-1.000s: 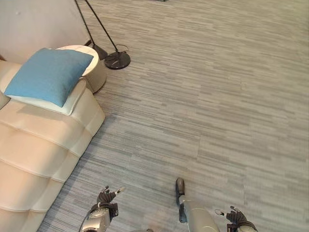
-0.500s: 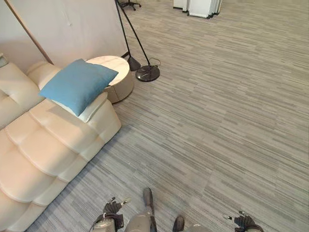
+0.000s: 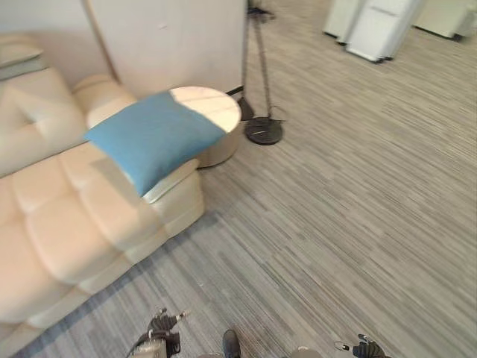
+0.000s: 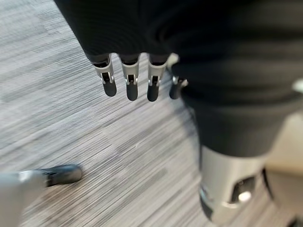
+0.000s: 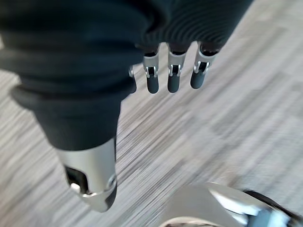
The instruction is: Pick up all the scattered cushions and arrange them neatly on the sofa.
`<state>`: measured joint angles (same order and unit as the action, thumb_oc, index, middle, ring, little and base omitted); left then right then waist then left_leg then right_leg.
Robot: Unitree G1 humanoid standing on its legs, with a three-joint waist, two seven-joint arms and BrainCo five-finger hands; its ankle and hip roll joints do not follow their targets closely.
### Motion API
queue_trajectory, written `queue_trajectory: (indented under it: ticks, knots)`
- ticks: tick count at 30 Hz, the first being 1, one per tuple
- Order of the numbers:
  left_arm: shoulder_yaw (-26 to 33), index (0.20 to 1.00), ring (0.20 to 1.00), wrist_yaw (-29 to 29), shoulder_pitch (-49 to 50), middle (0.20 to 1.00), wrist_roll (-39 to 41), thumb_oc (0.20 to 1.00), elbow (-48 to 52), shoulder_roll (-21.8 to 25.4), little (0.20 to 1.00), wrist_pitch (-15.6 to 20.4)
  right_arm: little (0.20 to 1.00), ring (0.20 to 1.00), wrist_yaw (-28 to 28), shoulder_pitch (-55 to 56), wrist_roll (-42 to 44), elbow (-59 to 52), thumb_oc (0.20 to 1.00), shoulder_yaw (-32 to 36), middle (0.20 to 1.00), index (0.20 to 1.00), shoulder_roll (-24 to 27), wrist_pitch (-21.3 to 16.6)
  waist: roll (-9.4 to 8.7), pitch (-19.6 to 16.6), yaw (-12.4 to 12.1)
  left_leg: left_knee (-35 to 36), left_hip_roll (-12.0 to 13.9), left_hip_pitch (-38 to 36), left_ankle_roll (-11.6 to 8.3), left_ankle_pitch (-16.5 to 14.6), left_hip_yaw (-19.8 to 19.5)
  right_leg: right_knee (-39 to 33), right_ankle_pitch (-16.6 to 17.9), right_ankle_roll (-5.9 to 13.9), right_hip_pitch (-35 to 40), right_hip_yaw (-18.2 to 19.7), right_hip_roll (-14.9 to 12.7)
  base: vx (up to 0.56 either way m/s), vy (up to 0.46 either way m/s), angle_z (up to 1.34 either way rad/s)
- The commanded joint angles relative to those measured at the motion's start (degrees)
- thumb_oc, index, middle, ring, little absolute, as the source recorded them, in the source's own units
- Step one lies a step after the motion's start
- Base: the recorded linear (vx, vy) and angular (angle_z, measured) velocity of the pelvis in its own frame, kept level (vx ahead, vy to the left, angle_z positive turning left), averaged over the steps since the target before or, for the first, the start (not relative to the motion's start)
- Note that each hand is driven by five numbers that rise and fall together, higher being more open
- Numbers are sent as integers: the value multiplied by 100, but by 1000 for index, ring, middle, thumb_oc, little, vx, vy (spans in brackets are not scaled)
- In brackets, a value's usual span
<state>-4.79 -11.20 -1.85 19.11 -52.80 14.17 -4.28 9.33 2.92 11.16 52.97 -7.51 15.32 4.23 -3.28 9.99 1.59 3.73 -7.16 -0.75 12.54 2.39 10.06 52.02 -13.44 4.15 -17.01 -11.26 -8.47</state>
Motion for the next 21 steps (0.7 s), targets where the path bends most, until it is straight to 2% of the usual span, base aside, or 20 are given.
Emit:
queue_trajectory:
  ticks: [1,2,3,4,5,6,8,11,14,16,18,19,20,21]
  knots:
    - [22,1000,1000,-69,236,1000,-9,1000,203,156,1000,121,1000,1000,75,-223,-36,22,1000,63,1000,1000,-77,-43,82,309,-44,127,490,-165,-964,-390,273,-2672,792,112,804,154,281,212,-10,86]
    - [-9,1000,1000,-61,197,1000,-18,1000,181,150,1000,121,1000,1000,92,-246,1,60,1000,53,1000,1000,-90,-45,99,339,-15,127,494,-187,-964,-357,217,-3249,905,103,649,449,596,191,-35,66]
    - [-23,1000,1000,-51,170,1000,-34,1000,177,160,1000,119,1000,1000,98,-243,41,88,1000,58,1000,1000,-91,-48,87,363,1,127,463,-255,-982,-362,124,-3583,995,155,669,648,753,112,-40,74]
    - [-23,1000,1000,-51,169,1000,-34,1000,177,160,1000,119,1000,1000,98,-244,41,89,1000,58,1000,1000,-91,-48,90,359,-5,127,467,-249,-983,-361,131,-3596,1007,153,667,653,759,251,-55,79]
    - [-50,1000,1000,-6,86,1000,-135,1000,127,171,1000,136,1000,1000,103,-213,103,171,1000,80,1000,1000,-91,-64,49,333,61,127,378,-312,-1030,-396,-94,-4636,1283,257,691,1217,1003,278,-75,115]
    - [-77,1000,1000,7,44,1000,-169,1000,121,182,1000,150,1000,1000,97,-191,86,187,1000,75,1000,1000,-81,-57,28,306,89,127,353,-353,-1048,-432,-165,-5001,1435,297,642,1366,1057,372,-103,112]
    - [-114,1000,1000,33,20,1000,-239,1000,111,162,1000,171,1000,1000,101,-142,47,172,1000,93,1000,1000,-86,-53,0,249,115,127,307,-450,-1079,-470,-332,-5356,1658,358,715,1114,1004,285,-104,120]
    - [-190,1000,1000,77,53,1000,-286,1000,111,94,1000,191,1000,1000,70,-110,24,187,1000,60,1000,1000,-92,-98,8,98,150,127,276,-650,-1076,-611,-504,-5473,1746,260,969,1008,989,309,-126,103]
    - [-181,1000,1000,88,126,1000,-234,1000,75,40,1000,169,1000,1000,49,-127,15,272,1000,34,1000,1000,-47,-92,59,-63,158,48,382,-747,-1158,-720,-586,-5449,1650,178,1195,910,1010,291,-161,37]
    - [-163,1000,1000,95,183,1000,-185,1000,119,32,1000,154,1000,1000,22,-122,14,248,1000,8,1000,1000,15,-104,65,-90,158,-465,468,-712,-1268,-909,-590,-5334,1429,75,1359,818,1012,271,-182,29]
    - [-167,1000,1000,104,190,1000,-148,1000,106,14,1000,139,1000,1000,3,-106,-5,227,1000,-23,1000,1000,80,-103,67,-26,155,-1331,502,-462,-1444,-814,-547,-5326,1300,-29,1602,711,1008,219,-215,19]
    - [-218,1000,1000,135,218,1000,-68,1000,249,27,1000,159,1000,1000,-14,-118,-67,173,1000,-48,1000,1000,194,-85,28,166,51,-2733,461,244,-1562,-487,-620,-5290,1169,-184,1829,622,975,188,-254,-2]
    - [-214,1000,1000,129,222,1000,-62,1000,235,40,1000,165,1000,1000,-10,-128,-74,168,1000,-42,1000,1000,212,-78,17,196,40,-2981,508,408,-1543,-476,-554,-5271,1110,-217,1862,566,966,221,-261,-3]
    - [-172,1000,1000,139,264,1000,-70,1000,140,46,1000,135,1000,1000,-5,-131,-57,208,1000,-3,1000,1000,226,-38,-25,187,23,-2609,565,628,-1425,-640,-372,-5299,1051,-232,1963,466,874,198,-126,-4]
